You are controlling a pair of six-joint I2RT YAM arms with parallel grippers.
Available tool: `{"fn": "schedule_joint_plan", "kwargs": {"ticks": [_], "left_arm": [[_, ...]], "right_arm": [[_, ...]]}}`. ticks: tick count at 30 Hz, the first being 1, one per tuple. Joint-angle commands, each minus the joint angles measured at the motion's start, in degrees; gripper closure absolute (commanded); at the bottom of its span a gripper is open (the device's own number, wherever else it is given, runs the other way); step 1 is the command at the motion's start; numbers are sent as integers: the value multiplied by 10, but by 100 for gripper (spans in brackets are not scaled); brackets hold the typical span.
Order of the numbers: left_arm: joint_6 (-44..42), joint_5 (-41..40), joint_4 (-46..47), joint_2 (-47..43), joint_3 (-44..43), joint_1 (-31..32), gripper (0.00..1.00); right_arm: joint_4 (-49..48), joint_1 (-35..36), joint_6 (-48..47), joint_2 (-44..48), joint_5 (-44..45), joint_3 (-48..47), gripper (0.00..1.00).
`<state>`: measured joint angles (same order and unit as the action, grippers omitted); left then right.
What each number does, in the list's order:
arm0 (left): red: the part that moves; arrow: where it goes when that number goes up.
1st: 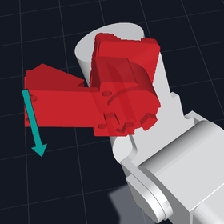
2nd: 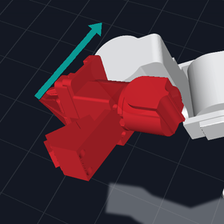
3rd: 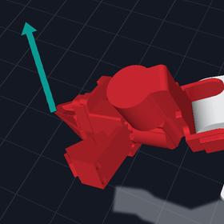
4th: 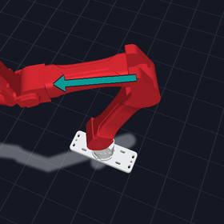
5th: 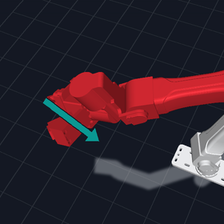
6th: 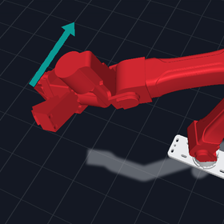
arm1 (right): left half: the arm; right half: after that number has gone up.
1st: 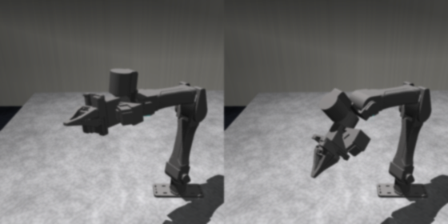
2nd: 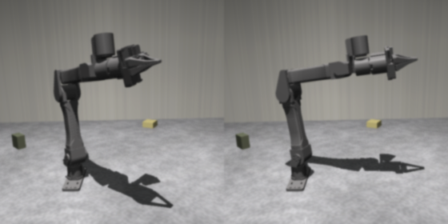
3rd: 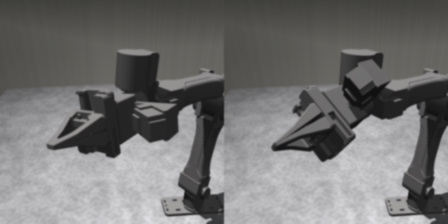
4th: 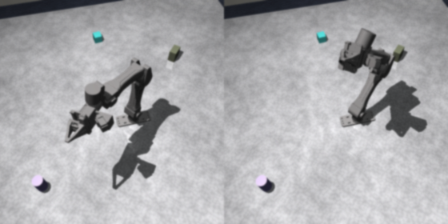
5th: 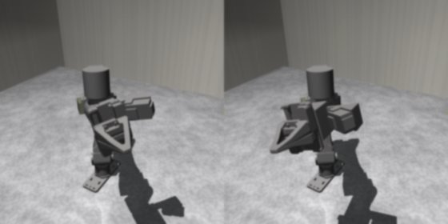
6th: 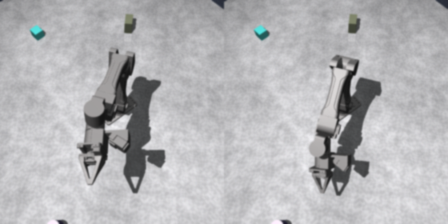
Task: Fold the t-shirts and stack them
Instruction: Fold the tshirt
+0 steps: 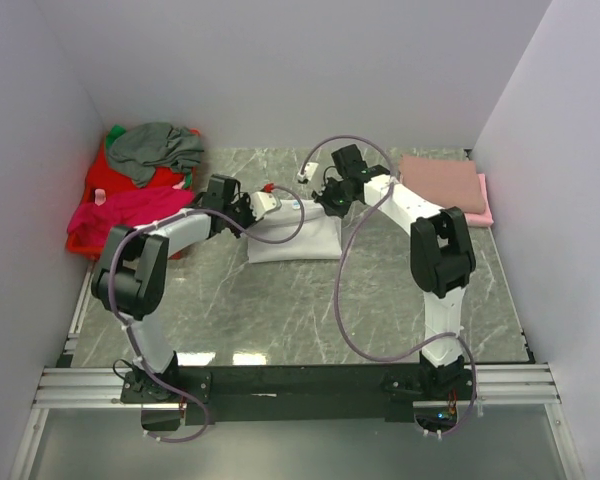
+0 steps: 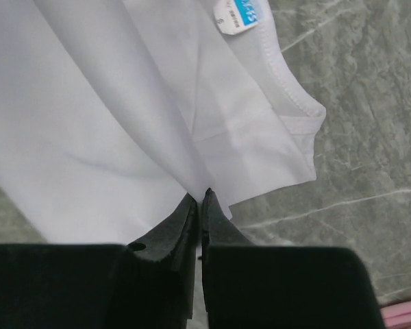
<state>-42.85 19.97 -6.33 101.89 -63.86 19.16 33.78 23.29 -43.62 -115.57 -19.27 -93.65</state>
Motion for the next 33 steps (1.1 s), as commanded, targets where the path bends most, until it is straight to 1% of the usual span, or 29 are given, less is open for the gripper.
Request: {"fn": "schedule_joint_plan", "kwargs": {"ticks": [1,4,7,9,11,13,15,19,21,25,26,30,33], "left_arm": [[-9,24,35,24,-42,-9,100],[-6,24,59,35,-46,-10,100],[-2,48,121,3,-17,-10,100],[-6,58,165,-27,5,-9,100],[-7,59,186,-39,10,-9,100],[-11,50,191,-26,-12,-9,100],[-1,30,196,6,-37,-9,100],[19,7,270,37,-35,-9,100],[22,-5,285,60,-44,-9,100],[22,-10,272,117,-94,-10,100],[25,-13,285,135,-101,-10,100],[46,-24,302,170,-140,-10,100],[53,-40,321,188,-154,-10,100]], "right_arm": [[-59,-10,63,-13,46,-44,100],[-68,-17,84,-26,59,-62,100],[-94,-26,97,3,39,-30,100],[-121,-26,100,40,34,11,100],[-131,-28,103,58,35,26,100],[-129,-28,108,52,39,18,100],[-125,-28,115,31,42,-5,100],[-151,-31,134,7,76,-28,100],[-164,-34,143,-6,85,-44,100],[-138,-36,147,-47,101,-101,100],[-137,-38,150,-61,111,-114,100],[-144,-40,159,-77,122,-122,100],[-157,-41,165,-89,139,-127,100]]}}
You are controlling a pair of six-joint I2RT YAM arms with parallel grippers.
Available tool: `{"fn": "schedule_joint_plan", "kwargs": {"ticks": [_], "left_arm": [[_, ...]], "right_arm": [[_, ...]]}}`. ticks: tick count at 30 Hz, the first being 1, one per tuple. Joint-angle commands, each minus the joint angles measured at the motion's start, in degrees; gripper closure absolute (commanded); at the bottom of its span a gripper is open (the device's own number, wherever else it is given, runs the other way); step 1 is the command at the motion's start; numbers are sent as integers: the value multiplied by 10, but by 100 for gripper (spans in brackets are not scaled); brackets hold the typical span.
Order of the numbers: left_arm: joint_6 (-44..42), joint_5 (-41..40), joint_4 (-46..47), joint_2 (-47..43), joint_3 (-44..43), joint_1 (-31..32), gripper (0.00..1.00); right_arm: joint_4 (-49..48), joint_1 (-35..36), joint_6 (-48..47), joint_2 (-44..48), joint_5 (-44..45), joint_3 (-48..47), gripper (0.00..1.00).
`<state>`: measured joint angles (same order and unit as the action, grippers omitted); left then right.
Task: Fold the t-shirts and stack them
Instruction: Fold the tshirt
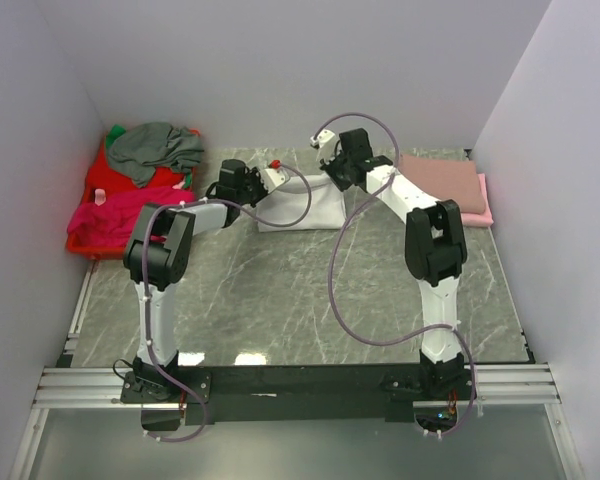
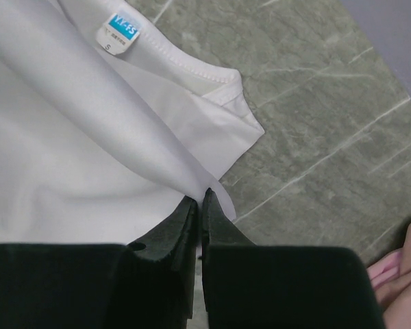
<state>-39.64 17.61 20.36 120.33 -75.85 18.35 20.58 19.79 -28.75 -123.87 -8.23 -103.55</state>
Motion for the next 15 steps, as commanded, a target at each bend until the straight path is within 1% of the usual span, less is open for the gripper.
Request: {"fn": "schedule_joint_plan", "kwargs": {"ticks": [1,3,7,13,15], "left_arm": [[25,-27,63,7,-33,-2,100],[28,-36,79,9,-31,-2,100],[28,-58,91,18,-35,-2,100],[30,-56,70,38,-61,-2,100],[33,-55,58,43,-75,-2,100]], "right_arm": [[-28,-5,18,-13,33,-32,100],[-36,-5,28,-21,51,-38,100],[-34,-6,33,-43,60,-60,100],[-37,-5,37,-54,76,-71,100],[-47,-5,44,-56,94,-73,100]]}}
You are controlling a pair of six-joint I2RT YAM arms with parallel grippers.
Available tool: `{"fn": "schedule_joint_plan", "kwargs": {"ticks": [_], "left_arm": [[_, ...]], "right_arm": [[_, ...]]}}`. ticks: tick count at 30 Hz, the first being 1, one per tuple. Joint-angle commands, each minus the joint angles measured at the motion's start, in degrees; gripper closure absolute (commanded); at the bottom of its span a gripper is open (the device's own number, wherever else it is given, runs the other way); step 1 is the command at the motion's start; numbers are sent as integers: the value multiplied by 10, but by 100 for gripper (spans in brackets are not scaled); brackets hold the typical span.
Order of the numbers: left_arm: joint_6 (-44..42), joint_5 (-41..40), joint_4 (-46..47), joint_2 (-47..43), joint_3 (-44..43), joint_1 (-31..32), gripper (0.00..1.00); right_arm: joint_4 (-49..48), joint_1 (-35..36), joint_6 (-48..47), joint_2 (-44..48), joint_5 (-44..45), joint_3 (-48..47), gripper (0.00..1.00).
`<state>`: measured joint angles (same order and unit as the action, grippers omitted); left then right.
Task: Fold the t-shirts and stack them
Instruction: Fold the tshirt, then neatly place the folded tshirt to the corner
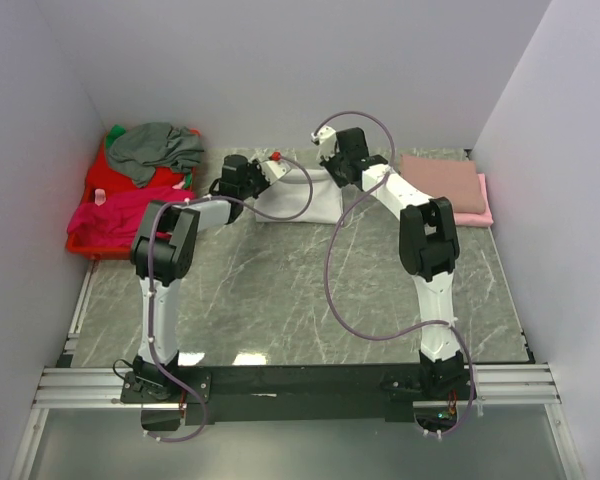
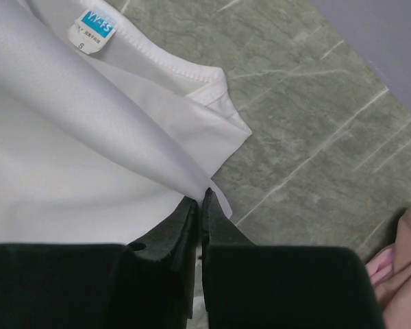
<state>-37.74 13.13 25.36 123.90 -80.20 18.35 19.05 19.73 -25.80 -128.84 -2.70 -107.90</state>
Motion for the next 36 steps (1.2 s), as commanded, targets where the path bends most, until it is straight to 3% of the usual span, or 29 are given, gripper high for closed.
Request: {"fn": "schedule_joint_plan", "kwargs": {"ticks": [1,3,4,5,7,8,9,10,11,15,16,19,21,24,29,36], "left_arm": [[16,-13,5,15,-36,-2,100],[30,-27,-18,25,-64,-2,99],[42,-35,-29,40,-78,-2,95],[77,-43,-41,47,-110,-2,75],[125,-104,-69,62,-145,-2,49],[173,-124,-80,62,-178,-2,38],[195,-130,-92,59,-191,-7,33],[219,-170,-92,44,-199,-10,9],[272,-198,-95,35,-216,-13,1],[360,-201,-165,-38,-233,-47,0],[373,-190,-185,-76,-225,-55,1],[479,-119,-218,-149,-174,-95,1],[541,-40,-236,-185,-118,-128,4],[587,31,-230,-263,-23,-153,8],[581,97,-232,-402,123,-154,8],[557,101,-252,-577,275,-154,7]], "right_arm": [[-34,-6,16,-11,45,-35,100],[-46,-4,35,-18,82,-42,100],[-50,-4,43,-30,95,-56,86],[-48,-4,61,-36,114,-65,73],[-29,-4,79,-60,161,-106,51],[-24,-4,91,-64,168,-115,44],[-24,-5,96,-65,189,-118,39],[-29,-7,100,-57,197,-112,33],[-31,-7,102,-50,196,-104,31],[-5,-30,135,2,113,-70,26],[13,-36,143,5,28,-72,25],[85,-68,190,-2,-154,-88,20],[142,-77,229,-33,-197,-113,18],[172,-78,286,-54,-211,-134,18],[175,-79,375,-89,-160,-149,18],[175,-79,425,-123,-152,-148,19]]}}
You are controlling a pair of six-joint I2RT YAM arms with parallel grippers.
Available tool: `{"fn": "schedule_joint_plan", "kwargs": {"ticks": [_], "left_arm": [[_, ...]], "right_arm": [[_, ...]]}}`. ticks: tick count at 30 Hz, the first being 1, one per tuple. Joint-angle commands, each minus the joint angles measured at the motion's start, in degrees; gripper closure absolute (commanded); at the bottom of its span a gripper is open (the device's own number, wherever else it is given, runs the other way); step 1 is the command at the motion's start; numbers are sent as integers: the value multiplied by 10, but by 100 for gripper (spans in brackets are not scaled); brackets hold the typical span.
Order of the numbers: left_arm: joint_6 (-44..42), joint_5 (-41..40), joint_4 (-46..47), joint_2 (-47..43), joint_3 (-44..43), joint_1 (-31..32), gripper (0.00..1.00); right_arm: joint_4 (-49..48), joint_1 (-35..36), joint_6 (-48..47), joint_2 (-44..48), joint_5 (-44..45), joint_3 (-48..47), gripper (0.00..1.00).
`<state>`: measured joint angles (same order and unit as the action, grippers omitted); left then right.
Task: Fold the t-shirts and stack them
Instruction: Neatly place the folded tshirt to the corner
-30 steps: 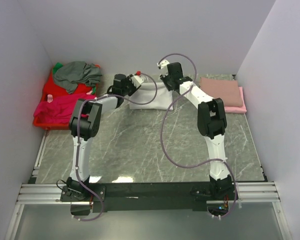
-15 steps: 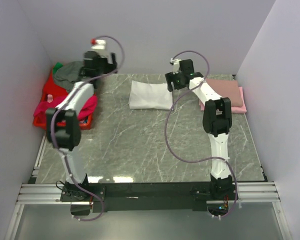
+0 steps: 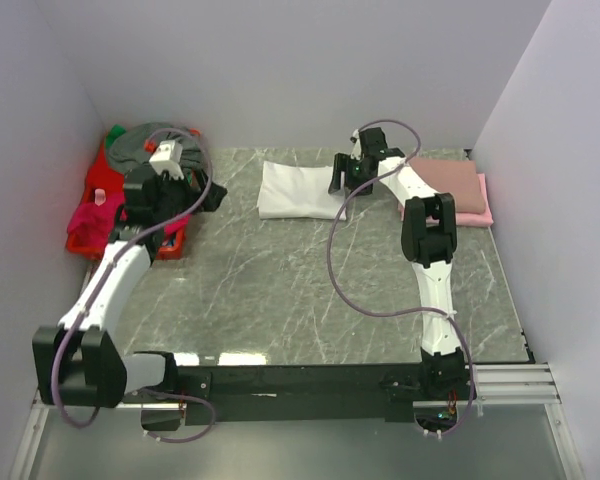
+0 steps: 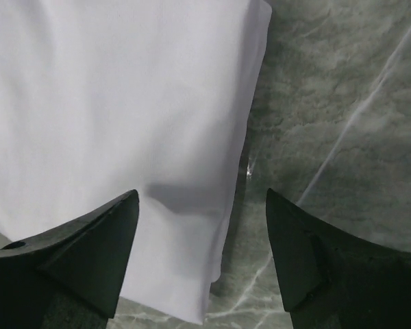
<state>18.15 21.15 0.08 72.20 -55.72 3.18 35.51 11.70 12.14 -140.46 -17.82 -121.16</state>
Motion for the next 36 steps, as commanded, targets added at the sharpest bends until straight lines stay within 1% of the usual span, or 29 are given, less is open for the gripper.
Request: {"fn": "schedule_joint_plan", "kwargs": {"ticks": [1,3,5,6,8,11,12,14,15,16,17,19,21,23,24,27,28,31,33,36], "left_arm": [[-3,21,4,-99,61,-3,7],[-4,19,1,-132,84,-3,7],[-14,11,-28,-174,110,-3,8],[-17,6,-36,-200,117,-3,7],[-30,-12,-53,-228,140,-3,7],[-40,-39,-41,-284,179,-3,6],[-41,-44,-35,-307,190,-3,5],[-44,-47,-21,-322,210,-3,5],[-44,-48,-21,-327,211,-3,4],[-46,-47,-23,-327,208,-3,5],[-48,-45,-24,-325,207,-3,5],[-47,-40,-24,-318,203,-3,5],[-48,-37,-25,-314,202,-3,5],[-49,-37,-26,-315,203,-2,5],[-48,-37,-25,-318,204,-2,5],[-48,-36,-23,-324,205,-2,5],[-47,-37,-23,-326,205,-2,5],[-47,-35,-24,-329,204,-1,6],[-48,-35,-24,-335,205,2,6],[-51,-40,-25,-344,206,9,6]], "right_arm": [[13,2,48,-10,-4,-15,20],[18,2,51,-20,-22,-16,25],[21,4,52,-25,-59,-15,30],[19,5,53,-30,-75,-8,35],[18,9,61,-32,-112,-3,39],[13,17,64,-34,-131,10,46],[10,19,67,-32,-135,13,52],[2,19,75,-32,-141,13,59],[-2,20,75,-31,-141,13,67],[-4,19,72,-29,-139,12,71],[-5,18,68,-26,-134,8,83],[10,17,47,-24,-124,-4,93],[26,15,24,-17,-106,-28,100],[54,11,-34,8,-72,-48,100],[79,10,-78,17,-28,-57,100],[123,8,-141,35,17,-107,100],[150,7,-181,39,48,-118,100],[161,8,-238,69,103,-106,100],[165,6,-268,93,116,-87,100],[170,8,-291,118,161,-81,100]]}}
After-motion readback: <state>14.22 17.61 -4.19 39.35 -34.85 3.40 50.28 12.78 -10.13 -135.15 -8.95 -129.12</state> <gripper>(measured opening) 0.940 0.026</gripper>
